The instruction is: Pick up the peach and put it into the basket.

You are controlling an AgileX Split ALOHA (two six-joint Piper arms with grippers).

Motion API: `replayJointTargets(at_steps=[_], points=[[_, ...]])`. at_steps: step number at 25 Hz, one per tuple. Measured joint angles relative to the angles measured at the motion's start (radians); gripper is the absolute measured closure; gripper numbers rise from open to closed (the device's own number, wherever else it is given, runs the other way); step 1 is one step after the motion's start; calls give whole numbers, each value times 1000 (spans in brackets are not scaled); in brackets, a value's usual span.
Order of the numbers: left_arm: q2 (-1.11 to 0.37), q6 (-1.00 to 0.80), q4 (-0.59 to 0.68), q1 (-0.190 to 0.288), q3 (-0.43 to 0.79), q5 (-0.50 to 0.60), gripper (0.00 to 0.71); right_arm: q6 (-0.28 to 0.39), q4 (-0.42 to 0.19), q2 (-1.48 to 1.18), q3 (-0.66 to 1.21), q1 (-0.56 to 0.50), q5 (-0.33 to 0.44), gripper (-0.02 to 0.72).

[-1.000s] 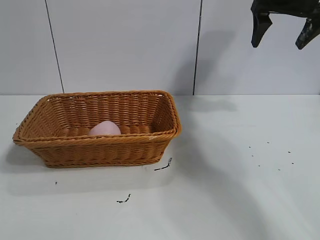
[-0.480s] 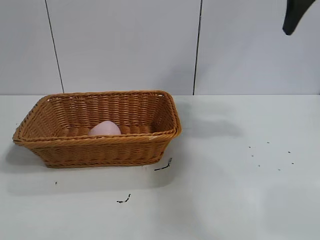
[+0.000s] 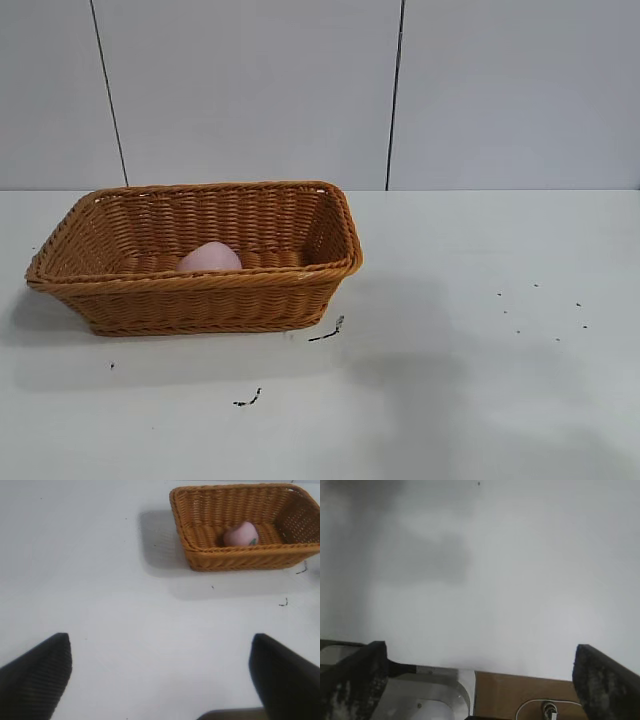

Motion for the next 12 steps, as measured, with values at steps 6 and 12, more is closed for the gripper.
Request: replayJointTargets(at_steps=[6,12], points=[[0,0,0,0,0,0,17,-1,0,-394,209,0,-105,8],[0,0,0,0,0,0,17,-1,0,-655,218,0,-125,8]])
